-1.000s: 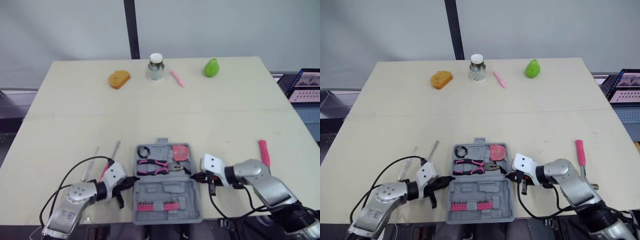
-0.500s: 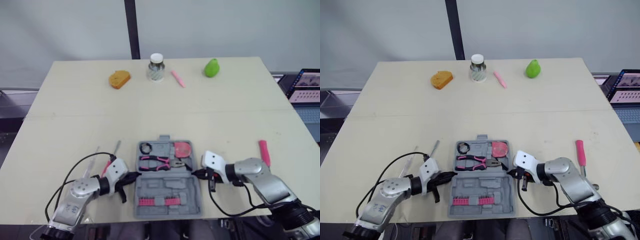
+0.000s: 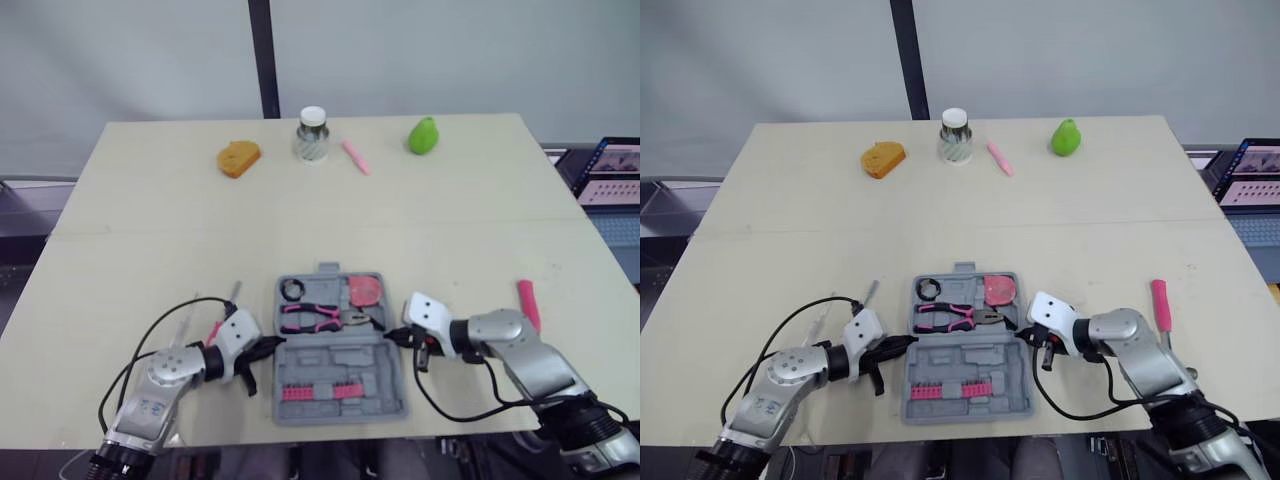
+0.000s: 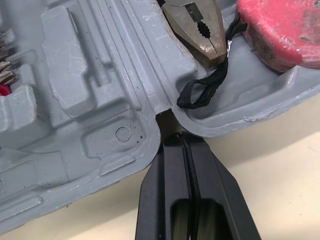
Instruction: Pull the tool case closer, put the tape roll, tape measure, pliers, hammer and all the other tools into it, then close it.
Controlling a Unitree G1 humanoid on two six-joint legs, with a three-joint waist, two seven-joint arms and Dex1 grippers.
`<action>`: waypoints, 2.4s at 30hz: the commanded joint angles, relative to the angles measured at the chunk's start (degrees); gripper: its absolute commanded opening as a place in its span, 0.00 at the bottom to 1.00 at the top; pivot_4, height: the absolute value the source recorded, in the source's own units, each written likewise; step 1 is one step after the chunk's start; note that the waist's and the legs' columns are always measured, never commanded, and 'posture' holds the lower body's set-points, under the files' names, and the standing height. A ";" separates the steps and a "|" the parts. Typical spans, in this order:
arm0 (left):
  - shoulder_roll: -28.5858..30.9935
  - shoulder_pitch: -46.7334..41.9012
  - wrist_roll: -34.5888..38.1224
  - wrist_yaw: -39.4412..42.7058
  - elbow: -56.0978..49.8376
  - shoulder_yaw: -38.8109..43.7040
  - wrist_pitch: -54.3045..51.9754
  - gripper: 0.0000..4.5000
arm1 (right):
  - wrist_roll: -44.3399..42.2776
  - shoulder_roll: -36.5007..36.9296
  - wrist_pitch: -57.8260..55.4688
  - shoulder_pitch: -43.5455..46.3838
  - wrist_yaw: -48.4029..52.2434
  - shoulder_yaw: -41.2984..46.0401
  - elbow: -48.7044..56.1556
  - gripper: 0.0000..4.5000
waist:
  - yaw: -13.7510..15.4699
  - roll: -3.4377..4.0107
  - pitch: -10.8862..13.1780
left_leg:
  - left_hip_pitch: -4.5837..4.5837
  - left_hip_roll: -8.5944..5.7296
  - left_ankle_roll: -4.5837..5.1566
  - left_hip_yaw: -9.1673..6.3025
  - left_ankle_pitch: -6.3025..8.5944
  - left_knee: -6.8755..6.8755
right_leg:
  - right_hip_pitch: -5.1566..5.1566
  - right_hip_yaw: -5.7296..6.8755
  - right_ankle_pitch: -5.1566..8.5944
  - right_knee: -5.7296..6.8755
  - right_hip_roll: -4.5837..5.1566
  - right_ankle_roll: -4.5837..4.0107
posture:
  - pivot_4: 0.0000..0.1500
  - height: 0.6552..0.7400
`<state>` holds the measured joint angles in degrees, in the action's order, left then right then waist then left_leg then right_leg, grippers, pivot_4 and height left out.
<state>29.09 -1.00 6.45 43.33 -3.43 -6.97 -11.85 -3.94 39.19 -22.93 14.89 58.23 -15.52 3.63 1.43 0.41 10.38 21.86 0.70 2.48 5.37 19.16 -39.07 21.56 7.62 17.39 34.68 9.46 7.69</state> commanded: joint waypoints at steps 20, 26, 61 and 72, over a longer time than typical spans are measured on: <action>-0.51 -2.36 -1.16 -2.02 2.47 0.33 0.45 0.01 | 0.51 -2.65 1.45 1.29 -1.59 0.37 0.25 0.00 | -0.14 0.00 0.00 | -0.01 0.01 -0.01 0.00 -0.01 0.00 | 0.00 -0.01 0.00 0.02 0.00 0.00 | 1.00 1.00; -0.91 -3.15 -1.16 -2.27 2.68 0.34 0.26 0.01 | 1.09 -3.34 1.79 1.71 -1.58 0.20 -0.17 0.00 | -0.15 0.00 0.00 | -0.02 0.02 -0.02 -0.01 -0.01 0.00 | 0.00 -0.01 0.00 0.03 -0.01 0.00 | 1.00 1.00; 1.79 -1.06 -0.09 -1.18 2.05 2.33 -0.40 0.01 | -0.04 -1.46 1.18 -0.82 -0.45 3.42 0.16 0.00 | -0.26 0.00 0.00 | -0.02 0.04 -0.05 -0.01 0.02 0.04 | 0.01 -0.01 0.00 -0.03 -0.01 0.00 | 1.00 1.00; 5.98 3.62 8.75 0.42 -7.32 12.74 -5.97 0.01 | -11.82 2.25 -1.72 -2.55 2.29 16.42 -0.91 0.00 | -0.99 -0.04 0.07 | 0.02 0.08 -0.02 0.01 0.04 0.10 | 0.02 0.01 0.00 -0.04 -0.03 -0.01 | 1.00 1.00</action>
<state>33.84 1.67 11.60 43.21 -5.65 1.66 -16.09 -11.01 40.76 -23.31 12.11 59.17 -3.99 1.76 0.44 0.37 10.45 21.89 0.79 2.46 5.38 19.20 -38.98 21.58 7.64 17.39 34.63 9.44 7.68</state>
